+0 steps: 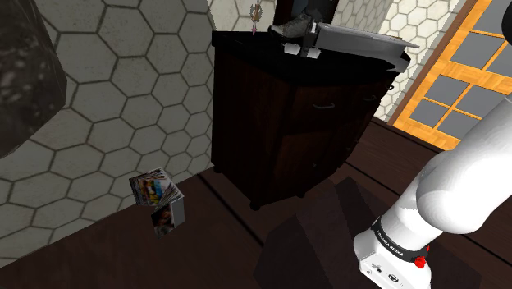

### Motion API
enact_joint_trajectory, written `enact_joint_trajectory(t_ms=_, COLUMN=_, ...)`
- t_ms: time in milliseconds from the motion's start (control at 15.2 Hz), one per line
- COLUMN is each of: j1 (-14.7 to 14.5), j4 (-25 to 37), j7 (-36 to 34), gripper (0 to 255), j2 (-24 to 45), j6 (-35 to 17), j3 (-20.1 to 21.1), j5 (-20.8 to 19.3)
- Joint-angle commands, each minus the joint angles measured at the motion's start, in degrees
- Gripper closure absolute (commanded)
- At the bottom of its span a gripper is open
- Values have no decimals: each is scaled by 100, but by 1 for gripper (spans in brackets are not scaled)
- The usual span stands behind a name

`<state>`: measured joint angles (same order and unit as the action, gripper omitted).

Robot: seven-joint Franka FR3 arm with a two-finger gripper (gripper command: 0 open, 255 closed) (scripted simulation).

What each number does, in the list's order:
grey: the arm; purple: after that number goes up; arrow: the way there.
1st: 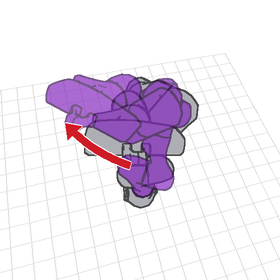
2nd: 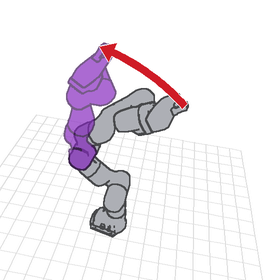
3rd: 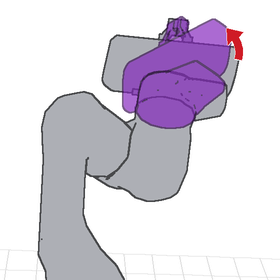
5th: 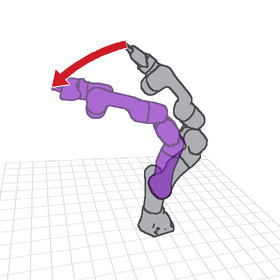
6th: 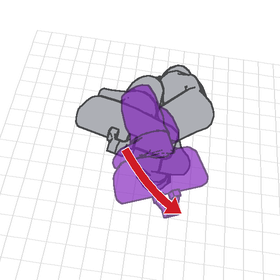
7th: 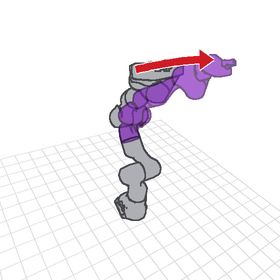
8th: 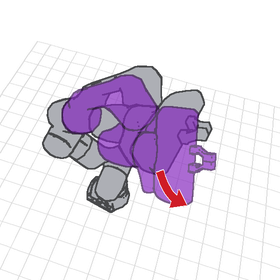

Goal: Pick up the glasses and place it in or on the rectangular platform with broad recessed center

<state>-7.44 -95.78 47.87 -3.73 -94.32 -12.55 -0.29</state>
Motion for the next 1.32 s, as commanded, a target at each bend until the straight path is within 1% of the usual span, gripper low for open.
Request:
enact_joint_trajectory(t_ms=0, j1=0, j4=-2, j7=0, gripper=255, j2=1, j6=1, j3=0, j5=0)
enact_joint_trajectory(t_ms=198, j1=0, j4=-3, j7=0, gripper=255, j2=1, j6=1, j3=0, j5=0)
enact_joint_trajectory(t_ms=264, j1=1, j4=96, j7=2, gripper=255, j2=18, j6=82, j3=-1, j5=4)
enact_joint_trajectory(t_ms=792, j1=12, j4=970, j7=31, gripper=255, j2=226, j6=754, j3=-18, j5=50)
enact_joint_trajectory(t_ms=1254, j1=40, j4=1890, j7=72, gripper=255, j2=514, j6=1394, j3=-47, j5=117)
